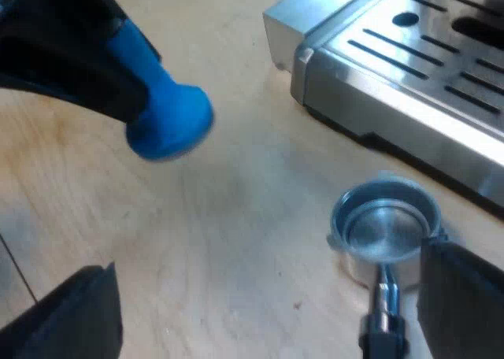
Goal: Grind coffee beans and then tamp
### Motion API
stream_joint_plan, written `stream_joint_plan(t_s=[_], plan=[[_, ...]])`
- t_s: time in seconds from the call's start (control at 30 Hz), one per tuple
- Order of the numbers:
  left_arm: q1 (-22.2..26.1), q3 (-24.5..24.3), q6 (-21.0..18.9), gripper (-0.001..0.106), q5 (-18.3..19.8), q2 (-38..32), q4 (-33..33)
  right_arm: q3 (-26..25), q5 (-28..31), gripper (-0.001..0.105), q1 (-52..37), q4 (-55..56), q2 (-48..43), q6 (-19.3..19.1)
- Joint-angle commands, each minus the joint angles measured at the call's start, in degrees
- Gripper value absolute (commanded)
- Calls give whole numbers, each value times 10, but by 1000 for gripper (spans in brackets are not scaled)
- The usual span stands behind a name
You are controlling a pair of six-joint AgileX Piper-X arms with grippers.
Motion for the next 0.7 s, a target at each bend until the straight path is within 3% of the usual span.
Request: stream_joint_plan(t_s=[0.03, 0.27, 0.3, 0.43, 0.7], plan=[[-13, -14, -4, 0, 4, -8, 9, -1, 9, 77, 0, 72, -35, 0], [-42, -54, -4, 0, 3, -7, 17, 2, 48, 77, 0, 113, -72, 0], [-48, -60, -4, 0, 3, -7, 17, 17, 79, 77, 0, 113, -85, 0], [-60, -71, -4, 0, 5, -7, 17, 37, 82, 77, 0, 108, -96, 0], [-63, -71, -4, 0, 16, -6, 17, 100, 81, 77, 0, -18, -99, -2]])
